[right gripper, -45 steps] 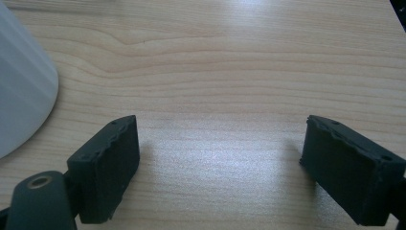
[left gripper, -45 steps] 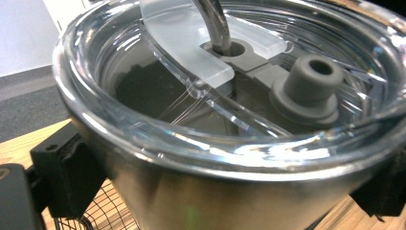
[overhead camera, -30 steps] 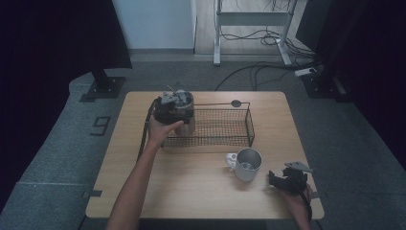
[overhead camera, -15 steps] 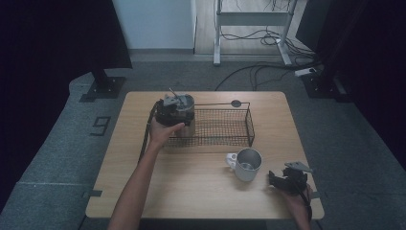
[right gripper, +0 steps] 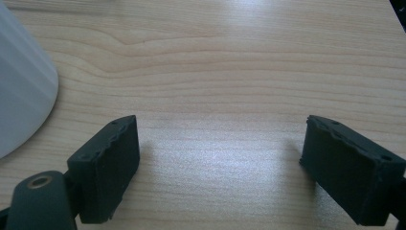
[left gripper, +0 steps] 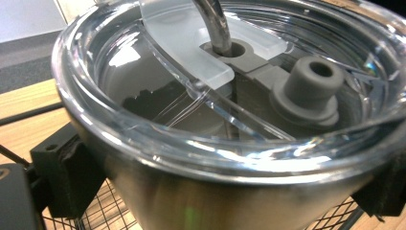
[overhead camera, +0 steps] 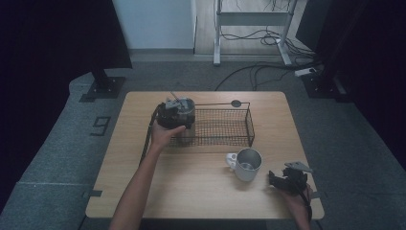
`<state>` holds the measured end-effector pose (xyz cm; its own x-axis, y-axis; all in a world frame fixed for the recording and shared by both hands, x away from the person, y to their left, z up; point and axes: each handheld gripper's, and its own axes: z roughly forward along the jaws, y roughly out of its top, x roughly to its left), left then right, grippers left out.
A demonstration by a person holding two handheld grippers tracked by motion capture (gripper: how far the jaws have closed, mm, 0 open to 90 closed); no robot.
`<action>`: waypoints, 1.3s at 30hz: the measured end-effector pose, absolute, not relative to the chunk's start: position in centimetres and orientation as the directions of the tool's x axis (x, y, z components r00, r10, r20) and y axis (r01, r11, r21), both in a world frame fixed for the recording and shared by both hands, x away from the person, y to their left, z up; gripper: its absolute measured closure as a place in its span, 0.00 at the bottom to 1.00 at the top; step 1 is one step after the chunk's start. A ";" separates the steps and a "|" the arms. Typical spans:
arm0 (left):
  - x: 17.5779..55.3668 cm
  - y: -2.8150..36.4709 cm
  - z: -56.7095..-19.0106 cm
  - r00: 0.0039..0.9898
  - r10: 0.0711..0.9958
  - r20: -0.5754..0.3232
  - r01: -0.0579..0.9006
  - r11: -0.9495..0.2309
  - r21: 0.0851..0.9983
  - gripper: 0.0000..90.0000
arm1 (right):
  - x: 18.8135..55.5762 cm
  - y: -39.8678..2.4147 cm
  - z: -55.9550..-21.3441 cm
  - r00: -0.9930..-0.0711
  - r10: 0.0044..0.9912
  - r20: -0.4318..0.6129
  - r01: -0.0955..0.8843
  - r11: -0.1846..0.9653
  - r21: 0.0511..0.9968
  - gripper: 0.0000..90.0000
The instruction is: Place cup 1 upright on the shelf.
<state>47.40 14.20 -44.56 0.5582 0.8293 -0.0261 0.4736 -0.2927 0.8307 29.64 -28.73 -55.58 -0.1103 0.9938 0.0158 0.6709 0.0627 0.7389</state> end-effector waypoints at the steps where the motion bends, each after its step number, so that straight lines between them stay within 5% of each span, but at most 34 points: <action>1: 47.4 14.1 -44.6 0.557 0.830 -0.028 0.475 -0.291 0.830 0.05 | 29.6 -28.7 -55.6 -0.111 0.994 0.016 0.671 0.063 0.739 0.14; 39: 46.9 13.9 -46.3 0.552 0.833 -0.022 0.483 -0.298 0.823 0.04 | 29.6 -28.7 -55.6 -0.110 0.994 0.014 0.671 0.064 0.739 0.14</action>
<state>46.94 13.92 -46.27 0.5523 0.8333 -0.0224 0.4832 -0.2982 0.8232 29.65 -28.73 -55.58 -0.1103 0.9938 0.0139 0.6707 0.0641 0.7390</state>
